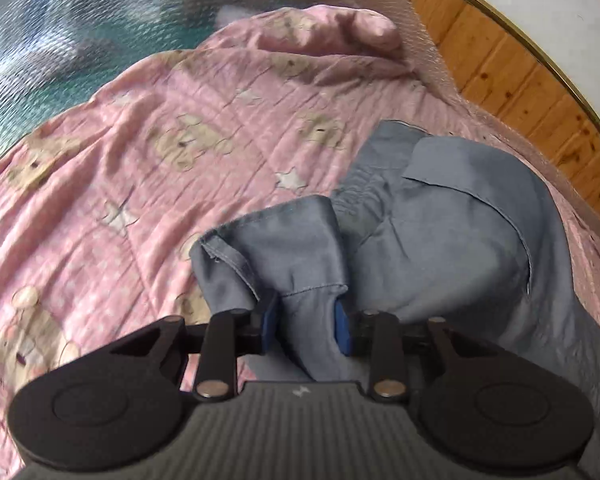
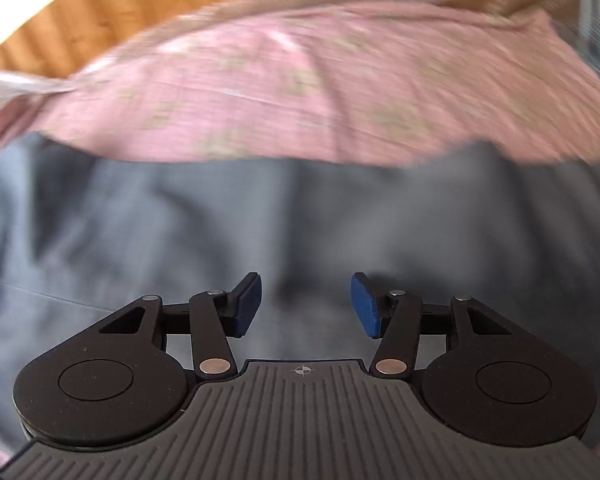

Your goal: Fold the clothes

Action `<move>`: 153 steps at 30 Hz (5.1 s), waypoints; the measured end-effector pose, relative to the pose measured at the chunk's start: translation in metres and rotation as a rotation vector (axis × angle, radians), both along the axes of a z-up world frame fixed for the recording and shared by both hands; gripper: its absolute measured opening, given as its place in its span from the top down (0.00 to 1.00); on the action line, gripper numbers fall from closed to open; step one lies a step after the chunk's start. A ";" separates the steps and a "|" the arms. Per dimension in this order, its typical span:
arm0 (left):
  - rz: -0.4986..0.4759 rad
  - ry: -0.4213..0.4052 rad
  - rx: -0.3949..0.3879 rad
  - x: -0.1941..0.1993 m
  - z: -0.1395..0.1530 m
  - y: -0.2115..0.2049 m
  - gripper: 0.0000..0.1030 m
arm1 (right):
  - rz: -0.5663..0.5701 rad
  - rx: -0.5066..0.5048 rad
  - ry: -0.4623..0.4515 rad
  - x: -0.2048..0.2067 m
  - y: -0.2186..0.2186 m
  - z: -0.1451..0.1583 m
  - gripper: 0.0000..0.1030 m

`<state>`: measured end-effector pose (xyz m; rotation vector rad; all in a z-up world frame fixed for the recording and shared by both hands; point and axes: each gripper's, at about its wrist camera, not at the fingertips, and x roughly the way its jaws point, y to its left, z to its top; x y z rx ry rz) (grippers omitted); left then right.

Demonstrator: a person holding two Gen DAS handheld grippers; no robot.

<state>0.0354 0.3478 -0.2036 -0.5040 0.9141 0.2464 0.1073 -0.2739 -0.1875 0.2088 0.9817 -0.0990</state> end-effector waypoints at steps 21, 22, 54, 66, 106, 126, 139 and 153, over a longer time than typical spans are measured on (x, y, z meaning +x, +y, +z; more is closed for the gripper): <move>0.431 -0.075 0.134 -0.020 0.097 -0.028 0.49 | 0.130 -0.012 -0.185 0.018 -0.134 0.040 0.39; 0.416 -0.111 0.124 -0.018 0.102 -0.027 0.49 | 0.210 0.016 -0.201 0.035 -0.103 0.046 0.37; -0.314 -0.231 -0.213 0.091 0.094 0.036 0.41 | 1.591 -0.364 -0.432 -0.002 0.379 0.028 0.90; -0.969 -0.203 -0.168 0.218 0.092 -0.012 0.26 | 1.584 -0.352 -0.464 -0.005 0.369 0.008 0.89; -0.500 -0.520 -0.474 0.074 0.110 0.058 0.82 | 1.450 0.168 -0.046 0.258 0.474 0.073 1.00; -0.705 -0.337 -0.279 0.200 0.070 0.025 0.52 | 1.130 0.197 0.070 0.233 0.344 0.028 0.61; -0.638 -0.209 -0.153 0.215 0.029 0.002 0.67 | 0.721 0.212 -0.054 0.162 0.246 0.027 0.49; -0.239 -0.252 -0.188 0.101 0.092 0.017 0.41 | 0.184 0.271 -0.093 0.044 0.084 -0.005 0.27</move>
